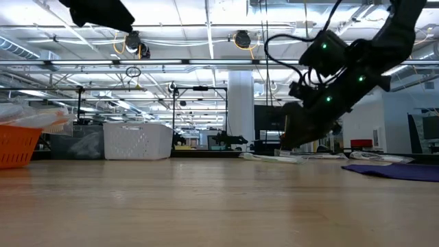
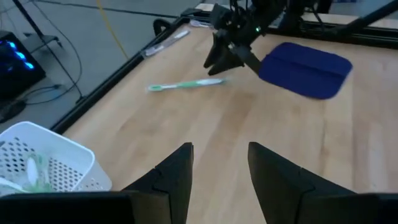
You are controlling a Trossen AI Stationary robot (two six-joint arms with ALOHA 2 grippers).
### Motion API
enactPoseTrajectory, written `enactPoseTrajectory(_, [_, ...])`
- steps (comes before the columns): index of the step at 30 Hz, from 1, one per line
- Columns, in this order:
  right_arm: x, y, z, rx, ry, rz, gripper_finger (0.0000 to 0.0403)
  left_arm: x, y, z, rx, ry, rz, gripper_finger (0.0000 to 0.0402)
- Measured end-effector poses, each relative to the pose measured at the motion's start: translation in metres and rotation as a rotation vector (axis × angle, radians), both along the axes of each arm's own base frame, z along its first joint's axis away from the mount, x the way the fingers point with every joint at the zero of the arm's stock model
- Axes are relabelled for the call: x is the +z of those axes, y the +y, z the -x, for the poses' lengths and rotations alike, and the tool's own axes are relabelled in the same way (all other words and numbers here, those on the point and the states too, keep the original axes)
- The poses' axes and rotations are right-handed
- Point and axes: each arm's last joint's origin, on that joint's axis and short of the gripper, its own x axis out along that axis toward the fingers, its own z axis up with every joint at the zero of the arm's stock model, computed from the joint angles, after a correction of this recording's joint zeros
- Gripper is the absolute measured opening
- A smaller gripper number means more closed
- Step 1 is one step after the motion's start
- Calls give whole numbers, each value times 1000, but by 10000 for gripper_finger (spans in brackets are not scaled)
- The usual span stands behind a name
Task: Pick & Place Toothbrushes
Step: Put the green toothbrush into the white bin
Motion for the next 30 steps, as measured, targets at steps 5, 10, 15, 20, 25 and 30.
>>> enactPoseTrajectory(5, [-9, -10, -4, -19, 4, -62, 141, -5, 2, -9, 26, 13, -8, 157])
enactPoseTrajectory(10, [-11, -11, -10, -1, 3, -88, 141, -11, 8, -16, 67, 35, -15, 157])
enactPoseTrajectory(15, [-21, -11, -12, 4, 28, -101, 141, -18, 9, -23, 91, 61, -15, 157])
enactPoseTrajectory(20, [-28, -13, -14, -7, 38, -100, 140, -25, 9, -28, 101, 89, -24, 157])
enactPoseTrajectory(25, [-27, -13, -12, -13, 42, -115, 100, -27, 11, -31, 106, 95, -28, 157])
enactPoseTrajectory(30, [-26, -13, -10, -6, 59, -127, 17, -27, 14, -32, 128, 88, -15, 157])
